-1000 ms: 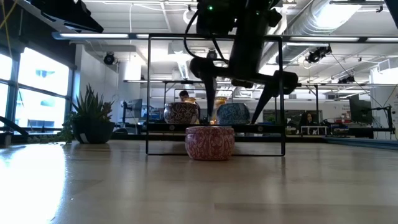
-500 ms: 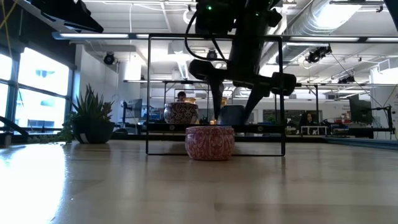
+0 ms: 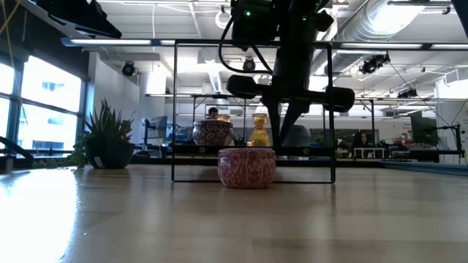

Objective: Pick & Place candle stick holders
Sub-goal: Put the blue scented candle on the shelf

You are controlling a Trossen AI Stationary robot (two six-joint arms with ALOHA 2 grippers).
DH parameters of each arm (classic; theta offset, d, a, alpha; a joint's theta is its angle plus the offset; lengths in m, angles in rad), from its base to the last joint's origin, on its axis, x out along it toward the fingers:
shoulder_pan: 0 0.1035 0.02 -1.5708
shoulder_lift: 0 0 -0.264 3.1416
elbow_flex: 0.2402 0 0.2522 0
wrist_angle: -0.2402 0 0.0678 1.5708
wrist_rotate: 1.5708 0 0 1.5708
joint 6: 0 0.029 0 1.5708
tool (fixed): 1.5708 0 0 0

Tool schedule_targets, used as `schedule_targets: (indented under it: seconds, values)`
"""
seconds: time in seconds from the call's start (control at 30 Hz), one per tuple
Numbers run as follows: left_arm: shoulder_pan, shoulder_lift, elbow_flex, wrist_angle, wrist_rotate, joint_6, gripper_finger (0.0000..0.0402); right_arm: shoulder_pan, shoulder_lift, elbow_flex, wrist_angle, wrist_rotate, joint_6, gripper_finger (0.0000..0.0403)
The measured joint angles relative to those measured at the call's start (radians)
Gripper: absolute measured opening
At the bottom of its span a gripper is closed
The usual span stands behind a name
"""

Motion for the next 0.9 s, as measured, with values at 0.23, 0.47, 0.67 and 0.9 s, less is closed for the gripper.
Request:
schedule_targets:
  seconds: [0.23, 0.47, 0.67, 0.9]
  values:
    - [0.000, 0.000, 0.000, 0.000, 0.000, 0.000, 0.0092, 0.015, 0.000, 0.000, 0.028, 0.044, -0.040, 0.0029]
    - [0.000, 0.000, 0.000, 0.000, 0.000, 0.000, 0.0092, -0.006, -0.001, 0.000, 0.075, 0.157, -0.134, 0.0008]
    - [0.000, 0.000, 0.000, 0.000, 0.000, 0.000, 0.0092, -0.031, -0.021, 0.000, -0.027, 0.211, -0.121, 0.0004]
    - [0.000, 0.000, 0.000, 0.000, 0.000, 0.000, 0.0092, 0.001, -0.102, 0.000, -0.112, 0.282, -0.065, 0.0003]
